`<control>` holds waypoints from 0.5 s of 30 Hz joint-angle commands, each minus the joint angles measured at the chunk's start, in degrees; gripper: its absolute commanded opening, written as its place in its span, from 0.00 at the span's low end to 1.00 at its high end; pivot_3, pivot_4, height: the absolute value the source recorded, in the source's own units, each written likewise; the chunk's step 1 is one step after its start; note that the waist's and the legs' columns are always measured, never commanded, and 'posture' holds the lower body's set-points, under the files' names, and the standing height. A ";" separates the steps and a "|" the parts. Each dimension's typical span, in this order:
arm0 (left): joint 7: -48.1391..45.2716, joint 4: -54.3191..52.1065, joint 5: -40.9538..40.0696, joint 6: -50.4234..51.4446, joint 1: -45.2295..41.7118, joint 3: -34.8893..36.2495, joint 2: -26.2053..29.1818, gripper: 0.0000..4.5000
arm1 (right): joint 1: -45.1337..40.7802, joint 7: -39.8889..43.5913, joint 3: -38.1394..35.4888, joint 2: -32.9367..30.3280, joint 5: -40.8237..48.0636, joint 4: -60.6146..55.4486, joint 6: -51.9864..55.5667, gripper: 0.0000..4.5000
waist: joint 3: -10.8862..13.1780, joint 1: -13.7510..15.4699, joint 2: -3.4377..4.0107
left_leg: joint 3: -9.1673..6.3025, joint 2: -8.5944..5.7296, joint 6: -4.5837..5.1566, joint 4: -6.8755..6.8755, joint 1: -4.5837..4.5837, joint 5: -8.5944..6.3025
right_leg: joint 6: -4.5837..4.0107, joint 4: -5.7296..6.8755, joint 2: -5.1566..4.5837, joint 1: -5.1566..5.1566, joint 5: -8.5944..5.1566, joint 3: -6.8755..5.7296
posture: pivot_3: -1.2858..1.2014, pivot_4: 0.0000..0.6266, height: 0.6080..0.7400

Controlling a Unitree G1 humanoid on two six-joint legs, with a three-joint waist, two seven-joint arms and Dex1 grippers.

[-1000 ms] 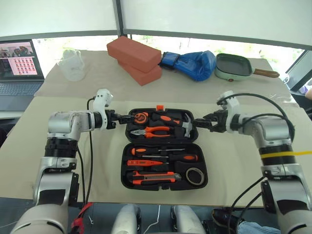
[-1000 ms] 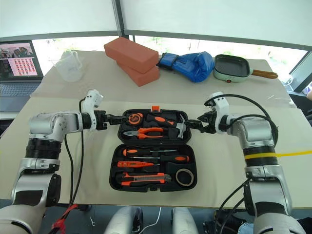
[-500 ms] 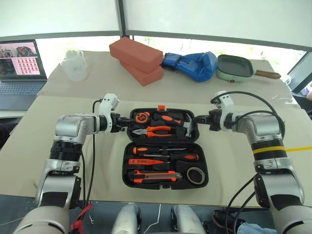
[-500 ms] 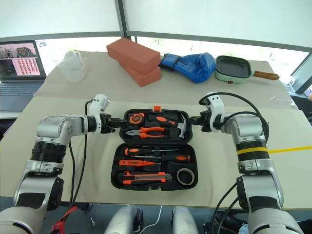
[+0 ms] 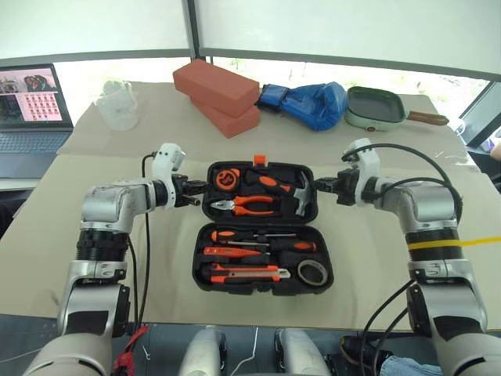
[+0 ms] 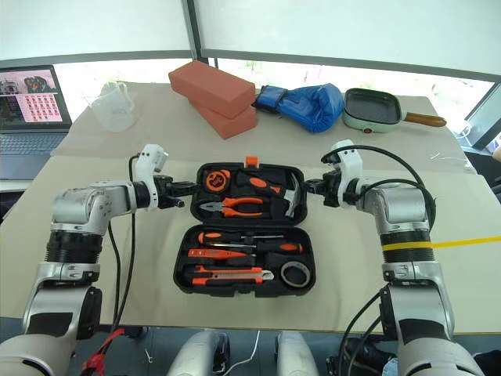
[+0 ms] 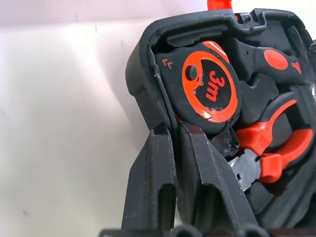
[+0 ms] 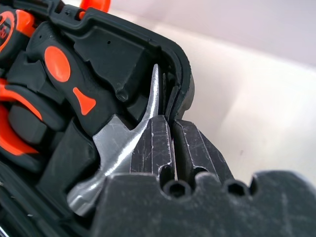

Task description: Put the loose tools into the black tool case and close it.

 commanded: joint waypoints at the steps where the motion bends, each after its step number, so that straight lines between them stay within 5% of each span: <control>1: -1.09 -5.48 -1.80 -8.08 -2.71 0.57 -2.91 0.00 | -1.04 -1.17 -1.84 1.58 1.18 -8.74 -8.18 0.00 | 0.00 0.10 0.00 | 0.00 0.00 0.00 0.00 -0.04 0.00 | 0.00 0.00 -0.01 -0.03 0.00 0.00 | 0.52 0.24 0.99; 8: -0.91 -13.69 0.37 -20.64 1.30 -0.33 -5.21 0.00 | 6.69 -2.85 0.65 0.70 -5.28 -16.76 -23.56 0.00 | 0.01 0.23 0.00 | -0.03 -0.04 0.05 -0.02 -0.44 -0.03 | 0.10 -0.02 -0.05 -0.24 0.09 -0.06 | 0.52 0.24 0.99; 15: 0.33 -21.13 8.55 -33.69 15.66 -3.89 -2.67 0.00 | 18.70 -4.08 0.91 0.43 -9.07 -22.45 -34.42 0.00 | 0.00 0.26 0.01 | 0.02 0.00 0.09 -0.13 -0.43 -0.06 | 0.11 -0.13 -0.04 -0.26 0.09 -0.06 | 0.52 0.24 0.99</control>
